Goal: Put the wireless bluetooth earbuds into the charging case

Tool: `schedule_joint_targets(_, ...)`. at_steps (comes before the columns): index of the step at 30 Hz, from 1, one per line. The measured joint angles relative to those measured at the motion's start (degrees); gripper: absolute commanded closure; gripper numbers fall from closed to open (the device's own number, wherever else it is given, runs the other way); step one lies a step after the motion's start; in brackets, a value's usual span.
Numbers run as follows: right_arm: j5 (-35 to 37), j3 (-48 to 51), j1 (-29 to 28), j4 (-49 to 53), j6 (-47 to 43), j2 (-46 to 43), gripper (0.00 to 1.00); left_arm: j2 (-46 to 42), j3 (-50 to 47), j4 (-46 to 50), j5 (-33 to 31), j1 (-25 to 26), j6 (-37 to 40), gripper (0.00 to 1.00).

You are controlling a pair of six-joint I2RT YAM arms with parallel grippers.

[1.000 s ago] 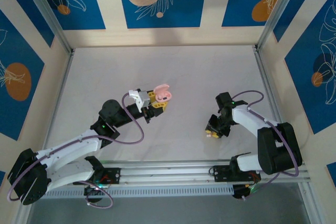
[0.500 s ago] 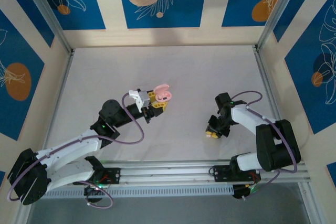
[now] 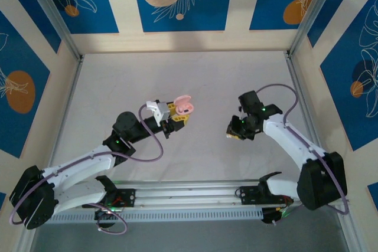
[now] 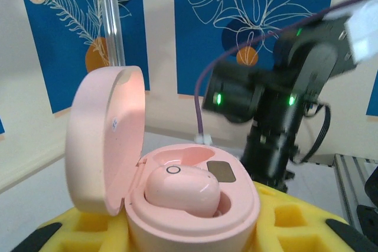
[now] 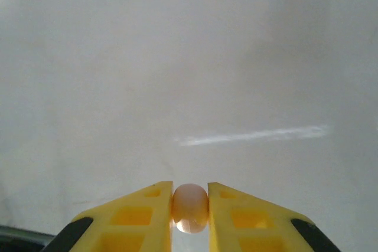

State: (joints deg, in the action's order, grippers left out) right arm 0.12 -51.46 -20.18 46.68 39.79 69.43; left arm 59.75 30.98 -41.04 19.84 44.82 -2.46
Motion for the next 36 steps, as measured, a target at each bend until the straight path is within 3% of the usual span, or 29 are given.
schedule_joint_targets(6, 0.9, -13.8, -5.4, 2.6, -3.6, -4.3, 0.79, 0.4, -0.5, 0.8, 0.0, 0.0, 0.8, 0.68)
schedule_joint_targets(15, 2.6, -30.6, -15.2, 6.8, -10.2, -2.7, 0.79, 0.7, -0.5, 3.6, -1.3, 0.0, 2.8, 0.68)
schedule_joint_targets(22, 4.8, -35.8, -20.0, 9.8, -13.6, 2.0, 0.79, 0.9, -0.5, 6.0, -2.2, 0.1, 4.1, 0.68)
schedule_joint_targets(36, 7.2, -38.9, -21.5, 12.8, -15.9, 3.8, 0.79, 0.9, -0.5, 7.1, -2.6, 0.3, 4.6, 0.68)
